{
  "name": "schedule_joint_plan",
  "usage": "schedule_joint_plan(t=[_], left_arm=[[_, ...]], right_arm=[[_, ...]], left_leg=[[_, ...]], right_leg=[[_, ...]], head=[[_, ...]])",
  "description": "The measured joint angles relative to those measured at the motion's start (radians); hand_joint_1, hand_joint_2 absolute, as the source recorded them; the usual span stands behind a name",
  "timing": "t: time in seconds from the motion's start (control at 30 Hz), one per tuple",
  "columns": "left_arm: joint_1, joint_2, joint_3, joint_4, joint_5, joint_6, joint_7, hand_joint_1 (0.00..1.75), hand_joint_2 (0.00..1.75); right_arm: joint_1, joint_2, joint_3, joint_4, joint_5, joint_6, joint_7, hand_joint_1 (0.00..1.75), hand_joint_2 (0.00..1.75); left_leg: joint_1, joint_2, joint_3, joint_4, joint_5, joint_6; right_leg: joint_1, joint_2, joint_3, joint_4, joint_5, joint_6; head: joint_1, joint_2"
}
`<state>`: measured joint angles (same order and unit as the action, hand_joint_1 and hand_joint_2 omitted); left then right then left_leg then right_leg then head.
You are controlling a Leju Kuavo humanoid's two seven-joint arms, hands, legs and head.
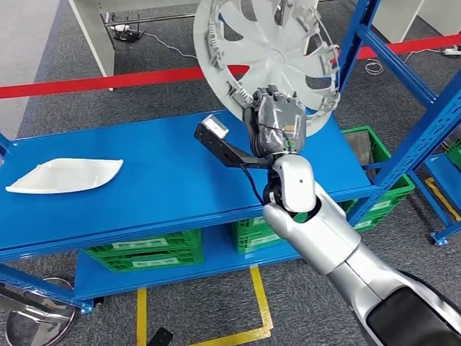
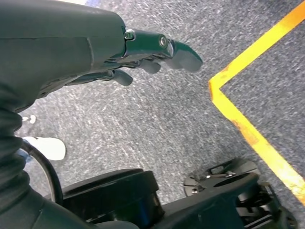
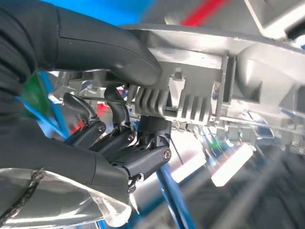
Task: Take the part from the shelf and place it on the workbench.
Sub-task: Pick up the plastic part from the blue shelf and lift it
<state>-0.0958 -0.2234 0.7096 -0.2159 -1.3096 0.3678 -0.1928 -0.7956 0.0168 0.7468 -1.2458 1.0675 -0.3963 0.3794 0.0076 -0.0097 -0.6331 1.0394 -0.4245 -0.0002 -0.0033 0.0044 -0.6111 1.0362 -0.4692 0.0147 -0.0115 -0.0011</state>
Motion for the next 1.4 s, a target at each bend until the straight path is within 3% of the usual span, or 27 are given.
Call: schedule_joint_plan(t=[0.07,0.1,0.2,0.23,0.27,0.3,0.37,0.43,0.53,0.57,0.63,0.7,0.73,0.77,0.8,0.83,0.87,0.93,0.97,1.03,1.1,1.17,1.23,1.27,1.3,1.33,1.4], left_arm=[[0.0,0.0,0.0,0.0,-0.008,0.009,0.007,0.0,1.75],[0.0,0.0,0.0,0.0,-0.012,0.012,0.01,0.0,1.75],[-0.002,0.0,0.0,0.0,-0.019,0.017,0.014,0.0,1.75],[-0.002,0.0,0.0,0.0,-0.02,0.018,0.015,0.0,1.75],[-0.003,0.0,0.0,0.0,-0.022,0.018,0.016,0.0,1.75],[-0.003,0.0,0.0,0.0,-0.025,0.019,0.019,0.0,1.75],[-0.004,0.0,0.0,0.0,-0.033,0.02,0.026,0.0,1.75],[-0.008,0.0,0.0,0.0,-0.04,0.023,0.032,0.0,1.75],[-0.008,0.0,-0.001,0.0,-0.048,0.028,0.039,0.0,1.75],[-0.008,-0.001,-0.001,0.0,-0.05,0.029,0.041,0.0,1.75],[-0.011,-0.004,-0.001,0.0,-0.055,0.03,0.044,0.0,1.75],[-0.012,-0.005,-0.002,0.0,-0.059,0.031,0.045,0.0,1.75],[-0.011,-0.006,-0.002,0.0,-0.061,0.031,0.046,0.0,1.75],[-0.011,-0.007,-0.002,0.0,-0.062,0.032,0.046,0.0,1.75],[-0.01,-0.007,-0.002,0.0,-0.062,0.033,0.047,0.0,1.75],[-0.01,-0.007,-0.002,0.0,-0.062,0.034,0.047,0.0,1.75],[-0.01,-0.006,-0.002,0.0,-0.062,0.035,0.048,0.0,1.75],[-0.01,-0.004,-0.002,0.0,-0.058,0.036,0.048,0.0,1.75],[-0.01,-0.003,-0.002,0.0,-0.054,0.037,0.048,0.0,1.75],[-0.007,0.0,-0.001,0.0,-0.046,0.038,0.049,0.0,1.75],[-0.005,0.003,0.003,0.0,-0.033,0.04,0.049,0.0,1.75],[-0.007,0.006,0.013,0.0,-0.014,0.046,0.049,0.0,1.75],[-0.009,0.013,0.028,0.0,0.007,0.054,0.049,0.0,1.75],[-0.009,0.016,0.036,0.0,0.019,0.061,0.05,0.0,1.75],[-0.009,0.02,0.045,0.0,0.03,0.07,0.051,0.0,1.75],[-0.009,0.023,0.055,0.0,0.04,0.079,0.051,0.0,1.75],[-0.01,0.032,0.071,0.0,0.053,0.094,0.052,0.0,1.75]], right_arm=[[0.004,0.005,-0.005,-0.012,-0.033,0.019,0.06,1.75,1.75],[0.006,0.008,-0.007,-0.017,-0.039,0.023,0.08,1.75,1.75],[0.014,0.014,-0.008,-0.027,-0.041,0.025,0.081,1.75,1.75],[0.016,0.015,-0.008,-0.029,-0.041,0.024,0.081,1.75,1.75],[0.017,0.015,-0.008,-0.031,-0.041,0.023,0.081,1.75,1.75],[0.017,0.015,-0.008,-0.034,-0.041,0.021,0.081,1.75,1.75],[0.018,0.016,-0.007,-0.04,-0.04,0.018,0.081,1.75,1.75],[0.02,0.017,-0.006,-0.045,-0.036,0.014,0.081,1.75,1.75],[0.022,0.019,0.001,-0.048,-0.031,0.01,0.081,1.75,1.75],[0.023,0.02,0.002,-0.048,-0.031,0.011,0.081,1.75,1.75],[0.024,0.021,0.004,-0.047,-0.033,0.012,0.081,1.75,1.75],[0.026,0.021,0.01,-0.046,-0.034,0.013,0.081,1.75,1.75],[0.029,0.021,0.013,-0.044,-0.035,0.013,0.081,1.75,1.75],[0.032,0.021,0.016,-0.043,-0.036,0.013,0.081,1.75,1.75],[0.034,0.021,0.017,-0.042,-0.038,0.013,0.081,1.75,1.75],[0.036,0.021,0.019,-0.041,-0.039,0.013,0.081,1.75,1.75],[0.037,0.021,0.019,-0.041,-0.041,0.012,0.081,1.75,1.75],[0.036,0.022,0.019,-0.041,-0.042,0.013,0.081,1.75,1.75],[0.036,0.022,0.019,-0.041,-0.042,0.013,0.081,1.75,1.75],[0.037,0.022,0.018,-0.039,-0.042,0.013,0.081,1.75,1.75],[0.038,0.022,0.019,-0.037,-0.043,0.015,0.081,1.75,1.75],[0.038,0.022,0.017,-0.034,-0.046,0.016,0.081,1.75,1.75],[0.043,0.02,0.013,-0.03,-0.05,0.016,0.081,1.75,1.75],[0.047,0.018,0.011,-0.027,-0.052,0.016,0.081,1.75,1.75],[0.051,0.016,0.009,-0.025,-0.054,0.016,0.081,1.75,1.75],[0.054,0.013,0.007,-0.022,-0.056,0.016,0.081,1.75,1.75],[0.058,0.009,0.002,-0.02,-0.059,0.016,0.081,1.75,1.75]], left_leg=[[0.001,0.0,-0.005,0.012,-0.016,-0.011],[0.002,0.001,-0.015,0.04,-0.042,-0.016],[0.003,0.003,-0.066,0.217,-0.159,-0.026],[0.003,0.003,-0.072,0.261,-0.181,-0.026],[0.003,0.003,-0.061,0.27,-0.184,-0.024],[0.002,0.003,-0.031,0.238,-0.17,-0.021],[-0.001,0.003,0.062,0.095,-0.127,-0.008],[-0.009,0.002,0.115,-0.006,-0.105,0.004],[-0.016,0.002,0.109,-0.025,-0.083,0.019],[-0.014,0.003,0.104,-0.03,-0.07,0.025],[-0.007,0.005,0.084,-0.041,-0.041,0.034],[-0.006,0.006,0.054,-0.04,-0.018,0.037],[-0.006,0.007,0.039,-0.039,-0.007,0.036],[-0.005,0.007,0.024,-0.038,0.004,0.034],[-0.003,0.007,0.01,-0.037,0.014,0.031],[-0.001,0.008,-0.002,-0.036,0.024,0.027],[0.0,0.008,-0.014,-0.034,0.033,0.023],[0.0,0.007,-0.034,-0.026,0.049,0.011],[-0.001,0.007,-0.041,-0.024,0.057,0.005],[-0.001,0.006,-0.049,-0.025,0.074,-0.008],[0.002,0.006,-0.061,-0.008,0.048,-0.018],[0.004,0.007,-0.086,0.084,-0.047,-0.026],[0.004,0.007,-0.106,0.219,-0.132,-0.031],[0.004,0.007,-0.102,0.262,-0.142,-0.031],[0.003,0.007,-0.085,0.272,-0.131,-0.029],[0.003,0.007,-0.051,0.245,-0.107,-0.025],[-0.001,0.005,0.049,0.116,-0.079,-0.01]], right_leg=[[-0.003,-0.003,-0.004,-0.003,0.01,-0.014],[-0.005,-0.005,-0.007,-0.006,0.015,-0.021],[-0.003,-0.01,-0.026,-0.006,0.031,-0.03],[-0.001,-0.011,-0.033,-0.006,0.037,-0.032],[0.001,-0.012,-0.041,-0.006,0.044,-0.033],[0.002,-0.011,-0.048,-0.006,0.052,-0.034],[0.005,-0.009,-0.061,-0.006,0.067,-0.032],[0.004,-0.008,-0.07,-0.006,0.082,-0.023],[-0.002,-0.009,-0.076,-0.013,0.101,-0.004],[-0.002,-0.008,-0.082,-0.01,0.093,0.001],[-0.003,-0.006,-0.108,0.048,0.024,0.011],[-0.006,-0.005,-0.143,0.175,-0.072,0.019],[-0.008,-0.006,-0.15,0.233,-0.097,0.023],[-0.01,-0.006,-0.145,0.266,-0.102,0.026],[-0.011,-0.006,-0.123,0.263,-0.089,0.029],[-0.013,-0.007,-0.082,0.224,-0.066,0.031],[-0.015,-0.007,-0.03,0.16,-0.051,0.033],[-0.014,-0.006,0.064,0.03,-0.052,0.034],[-0.013,-0.004,0.087,-0.007,-0.062,0.032],[-0.01,-0.001,0.084,-0.024,-0.063,0.016],[-0.011,-0.005,0.068,-0.025,-0.047,-0.006],[-0.011,-0.009,0.05,-0.025,-0.025,-0.024],[-0.009,-0.01,0.023,-0.025,-0.003,-0.029],[-0.007,-0.01,0.009,-0.024,0.008,-0.029],[-0.006,-0.009,-0.005,-0.023,0.018,-0.028],[-0.004,-0.009,-0.017,-0.023,0.028,-0.027],[-0.001,-0.007,-0.037,-0.021,0.047,-0.025]], head=[[0.0,0.0],[-0.002,0.0],[-0.004,0.0],[-0.004,0.0],[-0.004,0.0],[-0.004,0.0],[-0.004,0.0],[-0.003,0.0],[-0.004,0.0],[-0.003,0.0],[0.001,0.0],[0.004,0.0],[0.005,0.0],[0.004,0.0],[0.005,0.0],[0.004,0.0],[0.005,0.0],[0.005,0.0],[0.006,0.0],[0.005,0.0],[0.004,0.0],[0.002,0.0],[0.001,0.0],[0.001,0.0],[0.001,0.0],[0.001,0.0],[0.001,0.0]])
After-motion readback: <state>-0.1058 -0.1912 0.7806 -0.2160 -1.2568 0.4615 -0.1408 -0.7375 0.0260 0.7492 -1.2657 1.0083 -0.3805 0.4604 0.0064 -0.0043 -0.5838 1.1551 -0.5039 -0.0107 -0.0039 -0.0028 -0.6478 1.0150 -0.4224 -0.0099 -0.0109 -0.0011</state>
